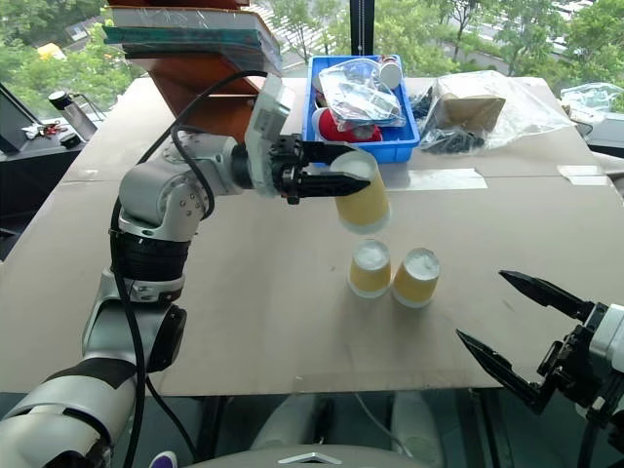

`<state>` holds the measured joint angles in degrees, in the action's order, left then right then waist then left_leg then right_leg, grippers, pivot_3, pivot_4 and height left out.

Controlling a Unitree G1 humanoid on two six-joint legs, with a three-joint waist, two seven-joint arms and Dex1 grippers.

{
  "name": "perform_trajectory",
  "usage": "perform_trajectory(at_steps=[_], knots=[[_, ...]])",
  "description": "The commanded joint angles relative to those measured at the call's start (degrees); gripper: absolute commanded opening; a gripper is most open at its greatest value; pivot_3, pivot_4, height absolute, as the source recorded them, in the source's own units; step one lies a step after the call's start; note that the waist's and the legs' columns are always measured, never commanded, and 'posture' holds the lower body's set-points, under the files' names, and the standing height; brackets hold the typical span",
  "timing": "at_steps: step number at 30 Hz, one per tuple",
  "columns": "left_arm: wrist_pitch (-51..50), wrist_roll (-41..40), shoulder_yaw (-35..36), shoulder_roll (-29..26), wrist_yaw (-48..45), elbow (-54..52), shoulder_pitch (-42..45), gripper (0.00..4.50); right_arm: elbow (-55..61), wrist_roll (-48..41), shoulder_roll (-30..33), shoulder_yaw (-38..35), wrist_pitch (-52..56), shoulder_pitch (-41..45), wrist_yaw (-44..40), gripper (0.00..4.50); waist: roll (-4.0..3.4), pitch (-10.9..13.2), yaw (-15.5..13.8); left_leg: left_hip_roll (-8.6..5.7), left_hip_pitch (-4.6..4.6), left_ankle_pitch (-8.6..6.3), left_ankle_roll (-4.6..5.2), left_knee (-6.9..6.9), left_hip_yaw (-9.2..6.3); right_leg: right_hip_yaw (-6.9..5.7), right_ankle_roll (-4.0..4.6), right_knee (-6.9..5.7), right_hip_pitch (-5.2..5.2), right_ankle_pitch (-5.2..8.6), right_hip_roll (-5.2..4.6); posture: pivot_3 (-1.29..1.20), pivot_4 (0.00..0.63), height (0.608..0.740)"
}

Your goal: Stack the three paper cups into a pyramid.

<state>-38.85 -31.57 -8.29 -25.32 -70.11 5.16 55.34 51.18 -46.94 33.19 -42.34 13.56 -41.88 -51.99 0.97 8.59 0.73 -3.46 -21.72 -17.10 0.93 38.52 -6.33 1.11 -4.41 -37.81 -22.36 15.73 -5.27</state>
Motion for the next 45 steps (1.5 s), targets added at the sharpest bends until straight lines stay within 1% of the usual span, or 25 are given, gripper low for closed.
perform_trajectory(at_steps=[1, 5, 12, 20, 23, 28, 31, 33, 38, 45], knots=[[4.31, 2.13, -2.48, 1.46, -3.02, 2.74, 1.74, 2.45, -0.45, 0.29, -1.2, -3.61, -3.14, -2.28, -2.06, 4.5, 0.0, 0.0, -0.09, -0.01, 0.0, 0.0, 0.0, 0.01, 0.0, -0.01, 0.0, 0.01, 0.01, 0.0, 0.0, 0.0, 0.15, 0.74], [6.47, 3.24, -4.18, 4.07, -4.77, 5.18, 2.52, 2.45, -2.17, 0.87, -1.82, -4.65, -4.4, -3.73, -3.06, 4.5, 0.03, 0.02, -0.09, -0.03, -0.01, 0.0, 0.0, 0.01, 0.0, 0.0, 0.0, 0.04, 0.02, 0.0, 0.0, 0.0, 0.15, 0.74], [8.55, 4.66, -5.87, 8.63, -5.41, 6.95, 3.71, 2.45, -2.38, 1.72, -1.59, -3.65, -4.44, -3.69, -2.62, 4.5, 0.03, 0.02, -0.06, -0.01, -0.01, 0.0, 0.0, 0.0, 0.0, 0.0, 0.0, 0.03, 0.02, 0.0, 0.0, 0.0, 0.15, 0.74], [9.54, 7.01, -7.44, 10.89, -5.74, 7.86, 4.11, 2.45, -5.34, 2.89, 0.58, -2.26, -4.19, -0.49, -2.65, 4.5, 0.03, 0.02, -0.05, -0.02, 0.0, 0.0, 0.01, 0.01, 0.01, 0.01, -0.01, 0.03, 0.02, 0.0, 0.0, 0.0, 0.15, 0.74], [9.58, 7.44, -7.66, 11.15, -5.7, 7.96, 4.02, 2.45, -9.08, 2.93, 3.19, -1.92, -3.83, 3.14, -3.57, 4.5, 0.04, 0.03, 0.07, -0.02, 0.0, 0.0, 0.01, 0.01, 0.01, 0.01, -0.01, 0.02, 0.02, 0.0, 0.0, 0.0, 0.15, 0.74], [8.94, 7.68, -7.75, 11.25, -5.8, 7.41, 3.84, 2.45, -18.01, 0.42, 10.52, -2.12, -2.18, 10.58, -9.49, 4.5, 0.05, 0.04, 0.01, -0.03, 0.0, 0.0, 0.01, 0.03, 0.07, 0.05, -0.01, 0.03, 0.02, 0.0, 0.0, 0.0, 0.15, 0.74], [8.13, 7.64, -7.67, 10.75, -6.01, 7.13, 4.29, 2.45, -24.78, 0.17, 16.91, -0.93, -0.94, 16.8, -14.81, 4.5, 0.03, 0.05, 0.01, -0.03, 0.0, 0.0, 0.01, 0.03, 0.05, 0.02, -0.01, 0.03, 0.03, 0.0, 0.0, 0.0, 0.15, 0.74], [7.34, 7.53, -7.7, 10.44, -6.16, 6.65, 4.54, 2.45, -28.79, 0.81, 19.68, 0.41, -0.91, 20.49, -17.72, 4.5, 0.04, 0.05, 0.04, -0.03, -0.01, 0.0, 0.01, 0.09, 0.07, 0.03, -0.01, 0.03, 0.05, 0.0, 0.0, 0.0, 0.15, 0.74], [6.64, 8.71, -8.78, 9.5, -6.6, 6.54, 5.17, 2.45, -31.79, 1.16, 21.65, 2.73, -0.27, 25.49, -20.86, 4.5, 0.05, 0.07, -0.14, 0.0, -0.04, 0.0, 0.01, 0.08, -0.07, -0.09, -0.01, 0.04, 0.06, 0.0, 0.0, 0.0, 0.15, 0.74], [6.66, 9.26, -9.53, 10.04, -6.76, 7.3, 5.76, 2.45, -31.91, 1.86, 21.24, 3.58, 0.29, 27.02, -22.34, 4.5, 0.05, 0.07, -0.13, -0.04, -0.11, 0.0, 0.01, 0.16, -0.11, -0.13, -0.02, 0.07, 0.07, 0.0, -0.07, 0.0, 0.15, 0.74]])
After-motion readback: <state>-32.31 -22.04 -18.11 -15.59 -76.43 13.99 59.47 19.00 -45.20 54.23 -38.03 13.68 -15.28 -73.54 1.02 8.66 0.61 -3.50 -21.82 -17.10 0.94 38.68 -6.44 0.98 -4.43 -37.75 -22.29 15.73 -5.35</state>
